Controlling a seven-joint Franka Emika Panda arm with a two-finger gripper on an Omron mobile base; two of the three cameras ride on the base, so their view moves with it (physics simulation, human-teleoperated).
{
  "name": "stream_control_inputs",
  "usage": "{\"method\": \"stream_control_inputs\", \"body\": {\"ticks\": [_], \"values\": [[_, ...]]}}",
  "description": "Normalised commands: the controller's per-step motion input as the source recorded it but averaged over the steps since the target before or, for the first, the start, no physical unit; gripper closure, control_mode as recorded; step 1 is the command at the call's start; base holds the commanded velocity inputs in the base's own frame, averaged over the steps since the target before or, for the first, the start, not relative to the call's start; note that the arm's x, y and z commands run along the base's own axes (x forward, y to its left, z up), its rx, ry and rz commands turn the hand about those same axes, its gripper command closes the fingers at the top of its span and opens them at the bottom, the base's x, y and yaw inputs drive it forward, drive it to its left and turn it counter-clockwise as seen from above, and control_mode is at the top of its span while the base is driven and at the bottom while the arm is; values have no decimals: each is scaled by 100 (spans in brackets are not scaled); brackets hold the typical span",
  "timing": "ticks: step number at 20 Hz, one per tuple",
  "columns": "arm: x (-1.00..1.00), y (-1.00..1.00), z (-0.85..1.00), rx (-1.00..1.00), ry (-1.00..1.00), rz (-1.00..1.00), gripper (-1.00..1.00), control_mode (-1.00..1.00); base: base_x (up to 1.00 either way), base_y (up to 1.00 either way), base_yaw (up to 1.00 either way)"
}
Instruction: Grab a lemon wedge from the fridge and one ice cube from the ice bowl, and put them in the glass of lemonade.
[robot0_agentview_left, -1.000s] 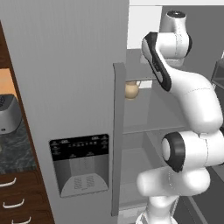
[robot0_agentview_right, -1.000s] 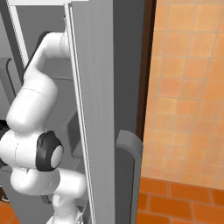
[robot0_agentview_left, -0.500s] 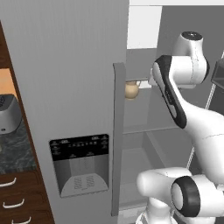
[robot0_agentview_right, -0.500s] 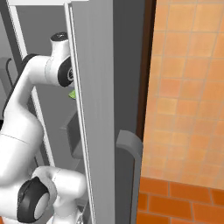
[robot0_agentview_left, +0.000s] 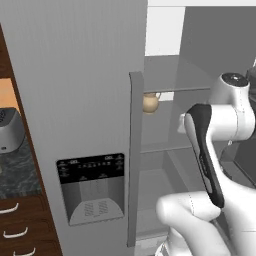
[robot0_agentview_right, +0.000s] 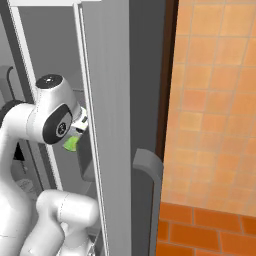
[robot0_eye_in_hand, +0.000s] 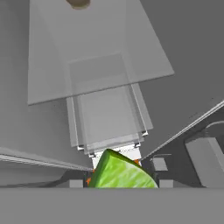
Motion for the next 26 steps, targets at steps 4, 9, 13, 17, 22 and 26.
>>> {"method": "stream_control_inputs", "body": {"ticks": [4, 9, 13, 17, 22, 26], "values": [[-67, 22, 2, 0, -4, 9, 100, -100, 0, 0, 0], [-14, 0, 0, 0, -3, 1, 100, -100, 0, 0, 0], [-2, 1, 0, 0, 0, 0, 100, 100, -18, 7, 0], [0, 0, 0, 0, 0, 0, 100, 100, -91, 88, 2], [0, 0, 0, 0, 0, 0, 100, 100, -17, 100, -2], [0, 0, 0, 0, 0, 0, 100, 100, 31, 100, -14]]}}
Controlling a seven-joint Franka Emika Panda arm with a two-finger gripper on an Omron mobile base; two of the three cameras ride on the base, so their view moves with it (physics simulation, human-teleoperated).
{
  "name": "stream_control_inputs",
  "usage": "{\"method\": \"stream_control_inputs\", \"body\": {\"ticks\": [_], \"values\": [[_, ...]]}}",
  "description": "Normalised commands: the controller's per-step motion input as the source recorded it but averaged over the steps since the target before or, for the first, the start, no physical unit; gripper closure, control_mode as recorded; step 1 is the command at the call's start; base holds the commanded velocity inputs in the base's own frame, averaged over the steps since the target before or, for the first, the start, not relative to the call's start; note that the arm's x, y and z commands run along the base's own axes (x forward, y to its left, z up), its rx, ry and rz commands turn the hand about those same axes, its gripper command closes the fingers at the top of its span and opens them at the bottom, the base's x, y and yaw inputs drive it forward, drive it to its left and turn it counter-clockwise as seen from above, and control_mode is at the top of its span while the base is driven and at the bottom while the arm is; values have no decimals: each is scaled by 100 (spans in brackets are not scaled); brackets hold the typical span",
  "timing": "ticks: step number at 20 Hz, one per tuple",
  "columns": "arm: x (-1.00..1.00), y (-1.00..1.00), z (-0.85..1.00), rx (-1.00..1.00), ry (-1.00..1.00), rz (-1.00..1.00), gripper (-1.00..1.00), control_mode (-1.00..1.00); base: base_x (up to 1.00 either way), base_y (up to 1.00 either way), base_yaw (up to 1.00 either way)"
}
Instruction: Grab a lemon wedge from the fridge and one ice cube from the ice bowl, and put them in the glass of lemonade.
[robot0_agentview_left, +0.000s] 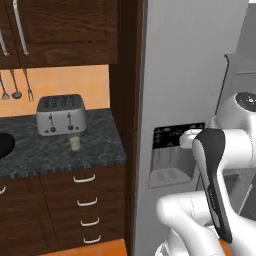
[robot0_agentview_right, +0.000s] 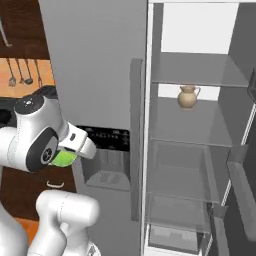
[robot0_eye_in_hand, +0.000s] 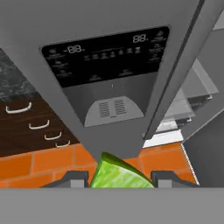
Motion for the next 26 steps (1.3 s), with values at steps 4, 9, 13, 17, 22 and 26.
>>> {"method": "stream_control_inputs", "body": {"ticks": [4, 9, 13, 17, 22, 26], "values": [[0, 0, 0, 0, 0, 0, 100, 100, 20, 100, -13], [0, 0, 0, 0, 0, 0, 100, 100, 30, 99, -13], [0, 0, 0, 0, 0, 0, 100, 100, 48, 70, -4], [0, 0, 0, 0, 0, 0, 100, 100, 63, 63, -1], [0, 0, 0, 0, 0, 0, 100, 100, 85, 36, -3], [0, 0, 0, 0, 0, 0, 100, 100, 43, 11, -4]]}}
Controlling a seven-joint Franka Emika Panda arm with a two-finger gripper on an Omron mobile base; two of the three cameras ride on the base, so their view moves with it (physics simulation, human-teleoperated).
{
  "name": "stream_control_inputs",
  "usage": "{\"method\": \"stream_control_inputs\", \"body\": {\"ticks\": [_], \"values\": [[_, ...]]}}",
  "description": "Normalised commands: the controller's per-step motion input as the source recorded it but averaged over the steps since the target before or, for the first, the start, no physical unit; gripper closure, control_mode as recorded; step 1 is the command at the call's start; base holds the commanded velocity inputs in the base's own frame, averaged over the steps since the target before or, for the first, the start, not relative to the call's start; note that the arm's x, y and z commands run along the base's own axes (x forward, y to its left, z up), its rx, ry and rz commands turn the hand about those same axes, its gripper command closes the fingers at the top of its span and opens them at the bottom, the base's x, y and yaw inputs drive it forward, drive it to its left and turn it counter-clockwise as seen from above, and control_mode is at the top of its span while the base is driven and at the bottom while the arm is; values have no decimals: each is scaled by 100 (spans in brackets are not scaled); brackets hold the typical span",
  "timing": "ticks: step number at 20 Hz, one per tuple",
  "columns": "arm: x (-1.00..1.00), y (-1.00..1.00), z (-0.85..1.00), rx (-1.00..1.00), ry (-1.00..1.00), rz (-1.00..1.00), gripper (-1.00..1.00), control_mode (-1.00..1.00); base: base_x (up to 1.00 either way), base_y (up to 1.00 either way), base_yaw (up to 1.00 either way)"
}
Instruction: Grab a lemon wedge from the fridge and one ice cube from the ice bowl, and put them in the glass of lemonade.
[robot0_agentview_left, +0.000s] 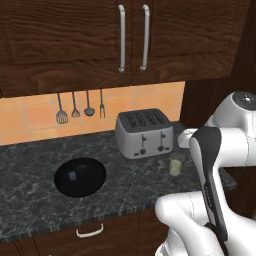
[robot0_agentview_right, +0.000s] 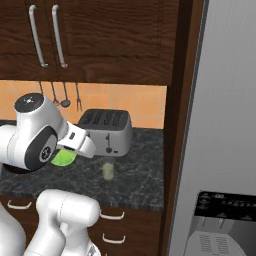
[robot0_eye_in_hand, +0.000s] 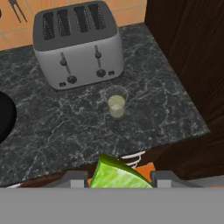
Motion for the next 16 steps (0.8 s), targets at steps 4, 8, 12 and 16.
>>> {"method": "stream_control_inputs", "body": {"ticks": [4, 8, 12, 16], "values": [[0, 0, 0, 0, 0, 0, 100, 100, 0, 0, 0], [29, 0, -21, 4, 1, 0, 100, -100, 1, 0, 0], [99, -15, -74, 21, 1, 0, 100, -100, 0, 0, 0], [88, 0, -44, 1, -1, 0, 100, -100, 0, 0, 0]]}}
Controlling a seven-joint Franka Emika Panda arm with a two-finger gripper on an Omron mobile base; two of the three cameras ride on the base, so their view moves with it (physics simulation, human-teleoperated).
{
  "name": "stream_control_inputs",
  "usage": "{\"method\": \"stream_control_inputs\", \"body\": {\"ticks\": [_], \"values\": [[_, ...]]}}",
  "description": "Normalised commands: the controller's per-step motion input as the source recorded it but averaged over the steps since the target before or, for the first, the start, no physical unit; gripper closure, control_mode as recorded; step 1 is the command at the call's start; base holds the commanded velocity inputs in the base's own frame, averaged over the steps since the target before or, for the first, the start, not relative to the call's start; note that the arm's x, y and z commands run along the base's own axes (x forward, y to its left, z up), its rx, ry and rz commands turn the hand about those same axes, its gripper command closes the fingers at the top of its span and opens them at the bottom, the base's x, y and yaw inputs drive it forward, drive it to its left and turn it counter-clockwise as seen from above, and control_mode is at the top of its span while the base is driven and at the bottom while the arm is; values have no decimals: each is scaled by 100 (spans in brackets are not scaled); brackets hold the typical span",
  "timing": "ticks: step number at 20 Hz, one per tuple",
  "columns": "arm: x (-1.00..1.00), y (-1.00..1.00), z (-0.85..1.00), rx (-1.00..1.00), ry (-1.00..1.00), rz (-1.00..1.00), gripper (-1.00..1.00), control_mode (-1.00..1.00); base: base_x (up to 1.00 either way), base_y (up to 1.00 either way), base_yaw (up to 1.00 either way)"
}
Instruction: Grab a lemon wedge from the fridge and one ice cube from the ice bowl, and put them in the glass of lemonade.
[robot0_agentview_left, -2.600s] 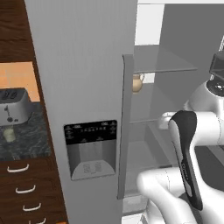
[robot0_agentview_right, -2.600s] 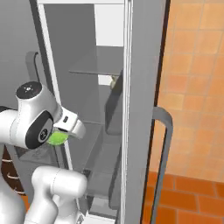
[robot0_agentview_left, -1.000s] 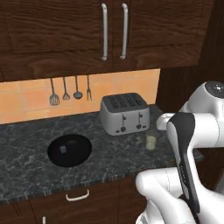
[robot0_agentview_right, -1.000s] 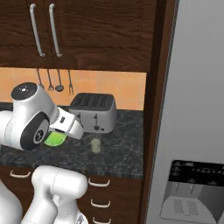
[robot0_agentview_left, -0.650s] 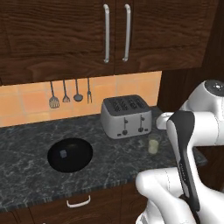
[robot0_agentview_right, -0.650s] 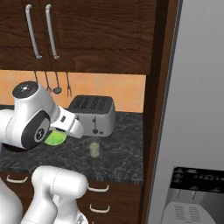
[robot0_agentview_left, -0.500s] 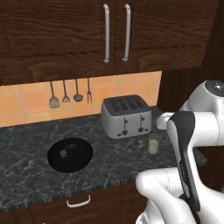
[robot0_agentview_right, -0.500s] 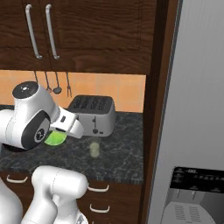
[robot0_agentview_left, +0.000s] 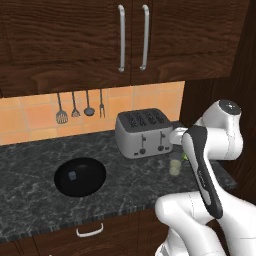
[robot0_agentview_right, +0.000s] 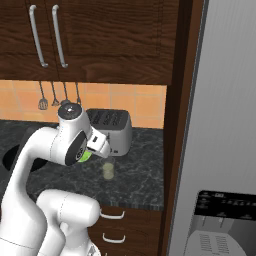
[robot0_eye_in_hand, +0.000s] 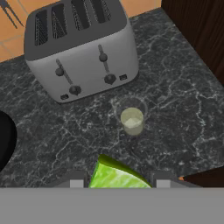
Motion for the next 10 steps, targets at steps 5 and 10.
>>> {"method": "stream_control_inputs", "body": {"ticks": [5, 10], "values": [[48, 0, 0, -10, 17, 0, 100, -100, 0, 0, 0], [11, -3, -19, 0, 25, 0, 100, -100, 0, 0, 0]]}}
